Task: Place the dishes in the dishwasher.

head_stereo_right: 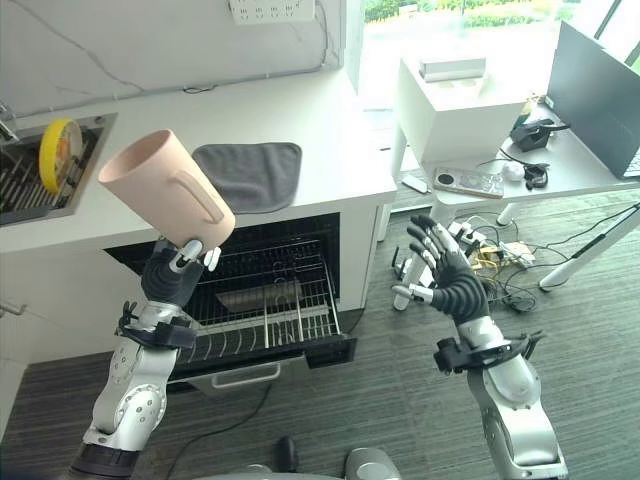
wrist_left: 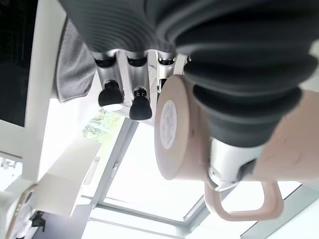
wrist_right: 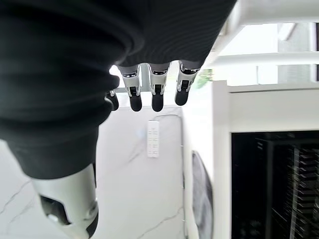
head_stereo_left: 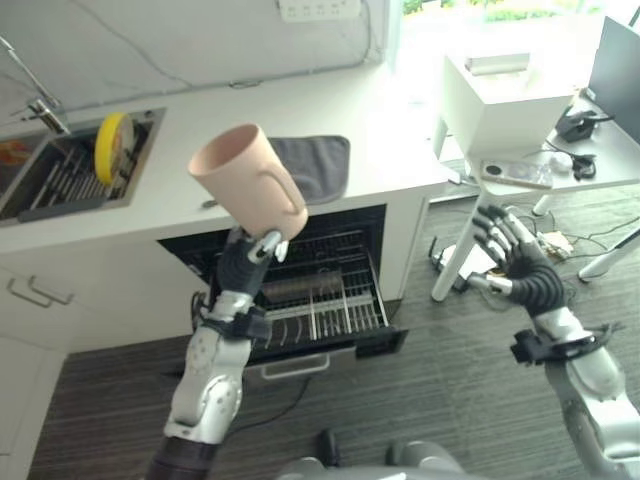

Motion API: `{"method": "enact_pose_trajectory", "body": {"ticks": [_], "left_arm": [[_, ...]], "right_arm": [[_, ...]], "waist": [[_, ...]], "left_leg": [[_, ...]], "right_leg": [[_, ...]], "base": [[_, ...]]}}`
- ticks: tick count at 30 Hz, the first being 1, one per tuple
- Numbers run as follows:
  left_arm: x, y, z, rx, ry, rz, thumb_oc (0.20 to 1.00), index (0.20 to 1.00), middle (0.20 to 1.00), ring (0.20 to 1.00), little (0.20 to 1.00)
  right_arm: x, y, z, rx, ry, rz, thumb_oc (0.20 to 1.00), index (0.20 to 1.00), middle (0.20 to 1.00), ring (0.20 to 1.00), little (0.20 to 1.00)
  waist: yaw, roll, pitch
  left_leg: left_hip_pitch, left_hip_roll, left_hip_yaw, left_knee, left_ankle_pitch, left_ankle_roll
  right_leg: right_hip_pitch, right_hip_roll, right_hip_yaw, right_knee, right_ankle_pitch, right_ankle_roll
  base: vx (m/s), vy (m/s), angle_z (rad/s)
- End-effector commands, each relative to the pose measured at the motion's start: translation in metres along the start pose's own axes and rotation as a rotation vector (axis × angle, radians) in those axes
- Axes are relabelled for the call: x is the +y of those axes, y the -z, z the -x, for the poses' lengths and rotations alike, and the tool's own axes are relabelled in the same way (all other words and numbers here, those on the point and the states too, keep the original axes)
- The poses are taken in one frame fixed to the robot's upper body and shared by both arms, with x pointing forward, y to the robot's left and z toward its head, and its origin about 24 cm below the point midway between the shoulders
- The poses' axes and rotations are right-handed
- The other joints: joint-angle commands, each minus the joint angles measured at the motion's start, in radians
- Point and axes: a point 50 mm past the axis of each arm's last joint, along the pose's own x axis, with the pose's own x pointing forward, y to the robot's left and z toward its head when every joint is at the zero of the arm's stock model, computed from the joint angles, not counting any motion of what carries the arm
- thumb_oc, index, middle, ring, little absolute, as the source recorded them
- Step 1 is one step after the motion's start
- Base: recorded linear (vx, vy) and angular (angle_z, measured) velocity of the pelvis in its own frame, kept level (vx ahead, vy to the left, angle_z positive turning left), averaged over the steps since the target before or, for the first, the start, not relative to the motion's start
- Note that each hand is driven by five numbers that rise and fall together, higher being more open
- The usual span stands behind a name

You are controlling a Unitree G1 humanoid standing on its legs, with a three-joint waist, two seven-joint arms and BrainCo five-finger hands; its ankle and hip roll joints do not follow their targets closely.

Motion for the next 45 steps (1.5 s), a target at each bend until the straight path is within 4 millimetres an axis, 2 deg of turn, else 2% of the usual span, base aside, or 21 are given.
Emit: {"method": "enact_pose_trajectory", "body": {"ticks": [1,6,9,12,13,14,15,16,17,18,19,20,21,22,23,25,28,34,38,45], "left_arm": [[0.002,-0.029,-0.003,-0.128,0.033,-0.079,0.2,0.2,0.2,0.2,0.2],[-0.001,-0.029,-0.005,-0.114,0.056,-0.078,0.2,0.2,0.2,0.2,0.2],[0.001,-0.028,-0.003,-0.097,0.068,-0.087,0.2,0.2,0.2,0.2,0.2],[0.002,-0.027,-0.005,-0.087,0.064,-0.076,0.2,0.2,0.2,0.2,0.2],[0.002,-0.027,-0.007,-0.085,0.068,-0.072,0.2,0.2,0.2,0.2,0.2],[0.001,-0.027,-0.009,-0.08,0.081,-0.074,0.2,0.2,0.2,0.2,0.2],[0.001,-0.027,-0.009,-0.08,0.081,-0.074,0.2,0.2,0.2,0.2,0.2],[-0.001,-0.027,-0.009,-0.079,0.092,-0.069,0.2,0.2,0.2,0.2,0.2],[-0.002,-0.027,-0.008,-0.079,0.098,-0.062,0.2,0.2,0.2,0.2,0.2],[-0.005,-0.029,-0.006,-0.084,0.118,-0.042,0.2,0.2,0.2,0.2,0.2],[-0.006,-0.029,-0.006,-0.082,0.124,-0.036,0.2,0.2,0.2,0.2,0.2],[-0.01,-0.028,-0.007,-0.081,0.141,-0.019,0.2,0.2,0.2,0.2,0.2],[-0.012,-0.027,-0.009,-0.083,0.149,-0.009,0.2,0.2,0.2,0.2,0.2],[-0.014,-0.026,-0.01,-0.086,0.153,-0.01,0.2,0.2,0.2,0.2,0.2],[-0.014,-0.025,-0.011,-0.093,0.149,-0.021,0.2,0.2,0.2,0.2,0.2],[-0.009,-0.028,-0.007,-0.11,0.127,-0.049,0.2,0.2,0.2,0.2,0.2],[-0.002,-0.034,-0.008,-0.11,0.099,-0.139,0.2,0.2,0.2,0.2,0.2],[-0.003,-0.025,-0.016,-0.057,0.146,-0.252,0.2,0.2,0.2,0.2,0.2],[-0.004,-0.015,-0.021,-0.001,0.175,-0.275,0.2,0.2,0.2,0.2,0.2],[-0.003,0.001,-0.017,0.12,0.253,-0.306,0.2,0.2,0.2,0.2,0.2]], "right_arm": [[-0.001,-0.011,-0.006,-0.089,0.023,0.024,1.0,1.0,1.0,1.0,1.0],[-0.001,-0.01,-0.005,-0.083,0.038,0.024,1.0,1.0,1.0,1.0,1.0],[0.0,-0.009,0.001,-0.073,0.033,0.033,1.0,1.0,1.0,1.0,1.0],[0.0,-0.009,0.002,-0.066,0.032,0.034,1.0,1.0,1.0,1.0,1.0],[-0.001,-0.009,0.001,-0.068,0.034,0.032,1.0,1.0,1.0,1.0,1.0],[-0.001,-0.01,0.001,-0.071,0.042,0.023,1.0,1.0,1.0,1.0,1.0],[-0.001,-0.01,0.001,-0.071,0.041,0.023,1.0,1.0,1.0,1.0,1.0],[-0.005,-0.011,0.001,-0.065,0.049,0.031,1.0,1.0,1.0,1.0,1.0],[-0.007,-0.012,0.0,-0.061,0.052,0.043,1.0,1.0,1.0,1.0,1.0],[-0.013,-0.015,-0.001,-0.061,0.054,0.06,1.0,1.0,1.0,1.0,1.0],[-0.014,-0.015,-0.001,-0.059,0.059,0.063,1.0,1.0,1.0,1.0,1.0],[-0.016,-0.016,-0.002,-0.055,0.075,0.081,1.0,1.0,1.0,1.0,1.0],[-0.018,-0.017,-0.005,-0.054,0.086,0.098,1.0,1.0,1.0,1.0,1.0],[-0.019,-0.018,-0.007,-0.057,0.089,0.097,1.0,1.0,1.0,1.0,1.0],[-0.017,-0.019,-0.011,-0.066,0.076,0.074,1.0,1.0,1.0,1.0,1.0],[-0.015,-0.019,-0.011,-0.074,0.038,0.055,1.0,1.0,1.0,1.0,1.0],[-0.011,-0.015,-0.009,-0.052,-0.002,-0.003,1.0,1.0,1.0,1.0,1.0],[0.002,-0.003,-0.008,-0.011,-0.011,-0.126,1.0,1.0,1.0,1.0,1.0],[0.007,0.008,-0.013,0.04,-0.041,-0.161,1.0,1.0,1.0,1.0,1.0],[0.012,0.006,-0.022,0.067,-0.183,-0.199,1.0,1.0,1.0,1.0,1.0]], "waist": [[0.015,-0.032,-0.037],[0.02,-0.037,-0.036],[0.016,-0.036,-0.027],[-0.003,-0.04,-0.022],[-0.011,-0.042,-0.019],[-0.029,-0.038,-0.007],[-0.03,-0.037,-0.007],[-0.034,-0.034,-0.008],[-0.032,-0.035,-0.009],[-0.032,-0.04,-0.013],[-0.035,-0.042,-0.012],[-0.038,-0.05,-0.009],[-0.038,-0.06,-0.008],[-0.038,-0.064,-0.007],[-0.032,-0.062,-0.007],[-0.018,-0.051,-0.009],[-0.025,-0.021,-0.023],[-0.04,-0.022,-0.032],[-0.035,-0.025,-0.041],[-0.019,-0.034,-0.058]], "left_leg": [[0.002,-0.035,0.042,0.007,-0.074,-0.081],[0.008,-0.043,0.038,0.007,-0.083,-0.065],[0.01,-0.034,0.058,0.007,-0.086,-0.059],[0.025,-0.038,0.04,0.007,-0.092,-0.066],[0.036,-0.044,0.028,0.007,-0.097,-0.068],[0.062,-0.039,0.01,0.007,-0.112,-0.067],[0.062,-0.039,0.008,0.007,-0.112,-0.067],[0.081,-0.033,0.007,0.009,-0.117,-0.072],[0.089,-0.034,0.005,0.02,-0.116,-0.078],[0.069,-0.014,0.062,0.116,-0.107,-0.113],[0.06,0.0,0.083,0.142,-0.094,-0.124],[0.028,0.056,0.146,0.209,-0.041,-0.16],[0.003,0.108,0.179,0.236,-0.022,-0.178],[-0.004,0.133,0.195,0.235,-0.025,-0.181],[-0.006,0.142,0.178,0.185,-0.04,-0.173],[-0.019,0.136,0.11,0.103,-0.032,-0.174],[0.014,0.113,0.102,0.009,-0.03,-0.167],[0.033,0.067,0.105,0.007,-0.066,-0.134],[0.046,0.06,0.113,0.007,-0.081,-0.113],[0.059,0.063,0.103,0.007,-0.089,-0.114]], "right_leg": [[0.006,-0.022,0.013,-0.056,0.09,0.089],[-0.027,-0.025,-0.002,0.057,0.077,0.104],[-0.086,-0.005,-0.004,0.263,0.096,0.116],[-0.111,0.021,-0.003,0.215,0.084,0.106],[-0.119,0.024,-0.009,0.177,0.093,0.101],[-0.166,0.017,-0.007,0.197,0.122,0.104],[-0.167,0.016,-0.008,0.199,0.121,0.103],[-0.144,0.025,-0.025,0.143,0.09,0.077],[-0.124,0.024,-0.03,0.121,0.085,0.071],[-0.073,0.015,-0.052,0.065,0.071,0.055],[-0.062,0.012,-0.058,0.052,0.074,0.053],[-0.028,-0.001,-0.076,0.011,0.082,0.046],[-0.003,-0.019,-0.095,-0.018,0.088,0.044],[0.01,-0.029,-0.105,-0.034,0.091,0.044],[0.026,-0.041,-0.098,-0.06,0.094,0.05],[0.032,-0.049,-0.056,-0.081,0.096,0.061],[0.006,-0.082,-0.06,-0.099,0.121,0.104],[-0.044,-0.13,-0.093,-0.03,0.134,0.143],[-0.049,-0.14,-0.08,-0.015,0.133,0.145],[-0.011,-0.126,-0.058,-0.055,0.128,0.141]], "base": [[0.06,0.185,0.19],[0.05,0.152,0.08],[0.04,0.081,0.05],[0.1,-0.041,0.04],[0.15,-0.154,0.28],[0.12,-0.13,0.57],[0.13,-0.227,0.84],[0.07,-0.162,0.83],[0.1,-0.209,0.61],[0.05,-0.087,0.56],[0.03,-0.064,0.72],[0.0,-0.005,1.07],[0.0,0.027,1.05],[0.0,0.16,0.98],[0.04,0.257,0.66],[0.03,0.297,-0.03],[0.04,0.287,-0.93],[0.06,0.148,-0.13],[0.06,0.049,0.13],[0.03,-0.02,-0.08]]}}
